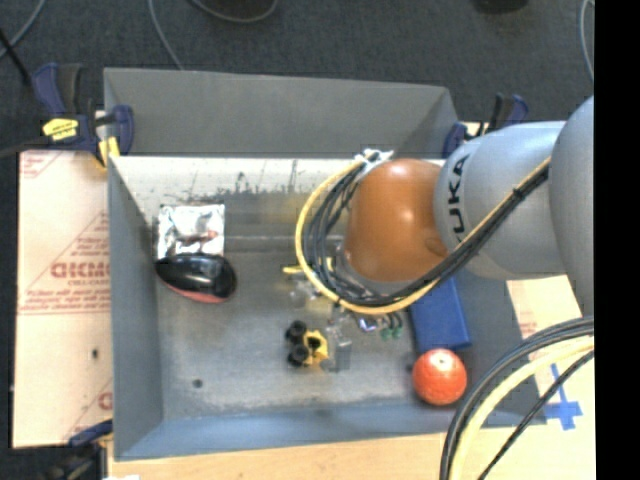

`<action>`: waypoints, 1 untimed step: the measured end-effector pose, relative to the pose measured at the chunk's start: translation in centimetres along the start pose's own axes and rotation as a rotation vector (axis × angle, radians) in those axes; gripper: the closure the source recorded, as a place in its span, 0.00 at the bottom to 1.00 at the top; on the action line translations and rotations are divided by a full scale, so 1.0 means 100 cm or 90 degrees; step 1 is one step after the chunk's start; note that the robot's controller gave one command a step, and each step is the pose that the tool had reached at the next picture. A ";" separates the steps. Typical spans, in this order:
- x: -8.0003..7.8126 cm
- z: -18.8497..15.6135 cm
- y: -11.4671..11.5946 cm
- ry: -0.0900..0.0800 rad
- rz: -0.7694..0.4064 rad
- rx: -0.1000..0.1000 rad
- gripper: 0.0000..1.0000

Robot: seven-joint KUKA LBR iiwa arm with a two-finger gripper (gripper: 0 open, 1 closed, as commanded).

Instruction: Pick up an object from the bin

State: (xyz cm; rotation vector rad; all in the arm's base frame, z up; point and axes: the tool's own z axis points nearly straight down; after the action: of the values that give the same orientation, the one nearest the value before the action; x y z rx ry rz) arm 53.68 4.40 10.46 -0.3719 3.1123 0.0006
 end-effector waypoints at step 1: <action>-0.014 0.000 0.007 0.000 0.105 0.000 0.00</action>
Offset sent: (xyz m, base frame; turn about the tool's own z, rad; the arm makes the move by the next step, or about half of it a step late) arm -0.0072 0.0146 -0.0346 0.0696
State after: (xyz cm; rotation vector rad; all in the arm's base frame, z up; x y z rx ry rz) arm 54.85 5.44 10.50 -0.1151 3.1324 0.0026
